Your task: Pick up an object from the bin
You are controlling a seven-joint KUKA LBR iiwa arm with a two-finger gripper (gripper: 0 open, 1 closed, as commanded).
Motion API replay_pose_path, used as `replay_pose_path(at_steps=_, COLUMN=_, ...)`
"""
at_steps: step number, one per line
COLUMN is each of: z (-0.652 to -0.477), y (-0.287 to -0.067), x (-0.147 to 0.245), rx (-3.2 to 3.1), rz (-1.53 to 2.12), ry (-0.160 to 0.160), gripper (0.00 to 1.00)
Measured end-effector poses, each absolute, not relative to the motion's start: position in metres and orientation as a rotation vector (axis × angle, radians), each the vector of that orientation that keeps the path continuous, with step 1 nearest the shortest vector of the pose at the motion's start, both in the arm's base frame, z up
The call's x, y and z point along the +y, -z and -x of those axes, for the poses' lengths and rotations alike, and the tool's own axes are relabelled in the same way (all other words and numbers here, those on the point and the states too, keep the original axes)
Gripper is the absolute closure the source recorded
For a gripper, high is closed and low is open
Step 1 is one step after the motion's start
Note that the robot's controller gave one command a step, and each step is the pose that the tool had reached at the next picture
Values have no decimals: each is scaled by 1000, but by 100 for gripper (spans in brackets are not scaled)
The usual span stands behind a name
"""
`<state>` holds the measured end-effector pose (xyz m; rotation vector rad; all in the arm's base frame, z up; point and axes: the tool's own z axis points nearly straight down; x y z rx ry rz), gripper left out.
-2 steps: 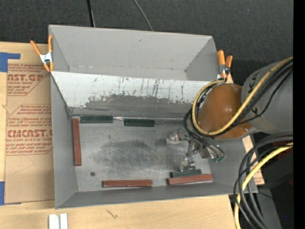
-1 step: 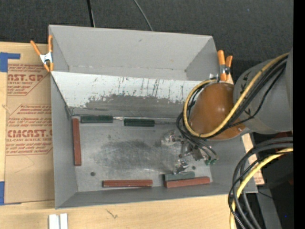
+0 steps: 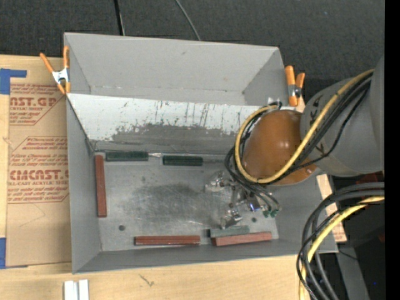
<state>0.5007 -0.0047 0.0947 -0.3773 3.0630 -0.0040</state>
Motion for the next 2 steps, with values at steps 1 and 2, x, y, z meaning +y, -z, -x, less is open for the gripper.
replay_pose_path(at_steps=1, z=-495, y=-78, x=32, rx=3041, rz=618, ry=11, gripper=0)
replay_pose_path(at_steps=2, z=-494, y=-85, x=39, rx=3060, rz=581, ry=1, gripper=0)
